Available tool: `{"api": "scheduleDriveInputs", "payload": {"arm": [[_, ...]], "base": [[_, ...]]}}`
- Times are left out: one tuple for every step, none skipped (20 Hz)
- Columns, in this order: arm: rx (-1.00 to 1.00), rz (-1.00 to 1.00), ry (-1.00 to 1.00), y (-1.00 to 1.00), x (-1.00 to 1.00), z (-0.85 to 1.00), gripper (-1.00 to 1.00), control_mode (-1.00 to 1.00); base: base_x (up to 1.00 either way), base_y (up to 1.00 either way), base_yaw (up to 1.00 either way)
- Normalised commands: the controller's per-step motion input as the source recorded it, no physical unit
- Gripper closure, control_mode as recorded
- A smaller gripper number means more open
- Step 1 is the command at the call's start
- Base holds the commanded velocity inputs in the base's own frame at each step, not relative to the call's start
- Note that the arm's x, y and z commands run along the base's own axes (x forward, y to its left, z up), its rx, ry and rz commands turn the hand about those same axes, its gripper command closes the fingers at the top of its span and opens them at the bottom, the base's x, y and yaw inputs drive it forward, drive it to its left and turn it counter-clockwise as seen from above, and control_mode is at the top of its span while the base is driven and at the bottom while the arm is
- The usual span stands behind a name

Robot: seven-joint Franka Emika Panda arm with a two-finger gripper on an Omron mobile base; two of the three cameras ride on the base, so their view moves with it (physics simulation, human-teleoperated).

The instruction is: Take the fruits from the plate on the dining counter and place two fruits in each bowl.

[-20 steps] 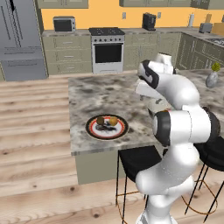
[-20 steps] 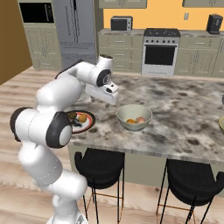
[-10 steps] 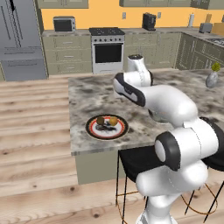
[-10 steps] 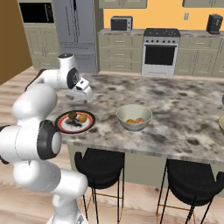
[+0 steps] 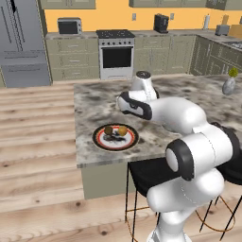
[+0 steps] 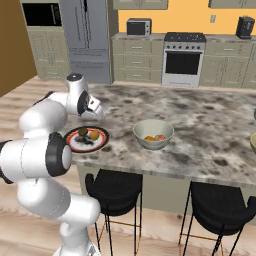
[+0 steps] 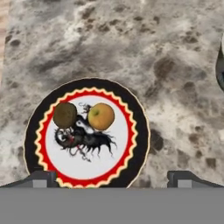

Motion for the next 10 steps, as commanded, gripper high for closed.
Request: {"api": "scheduleDriveInputs", "payload": {"arm": [[0.08, 0.00, -0.12, 0.00, 0.41, -0.30, -1.00, -1.00], [0.00, 0.00, -0.04, 0.00, 0.45, -0.12, -1.00, -1.00], [0.00, 0.00, 0.00, 0.00, 0.46, 0.00, -1.00, -1.00], [0.00, 0.01, 0.00, 0.04, 0.40, 0.00, -1.00, -1.00], [-0.01, 0.04, 0.12, 0.16, 0.26, 0.00, -1.00, -1.00], [-0.11, 0.08, 0.25, 0.19, 0.21, 0.00, -1.00, -1.00], [-0.15, 0.08, 0.29, 0.14, 0.11, 0.00, -1.00, -1.00], [-0.13, 0.08, 0.30, 0.14, 0.14, -0.14, -1.00, -1.00], [-0.06, 0.10, 0.21, 0.16, 0.24, -0.44, -1.00, -1.00], [0.00, 0.11, 0.05, 0.09, 0.28, -0.59, -1.00, -1.00]], "base": [[0.00, 0.00, 0.00], [0.00, 0.00, 0.00], [0.00, 0.00, 0.00], [0.00, 0.00, 0.00], [0.00, 0.00, 0.00], [0.00, 0.00, 0.00], [0.00, 0.00, 0.00], [0.00, 0.00, 0.00], [0.00, 0.00, 0.00], [0.00, 0.00, 0.00]]}}
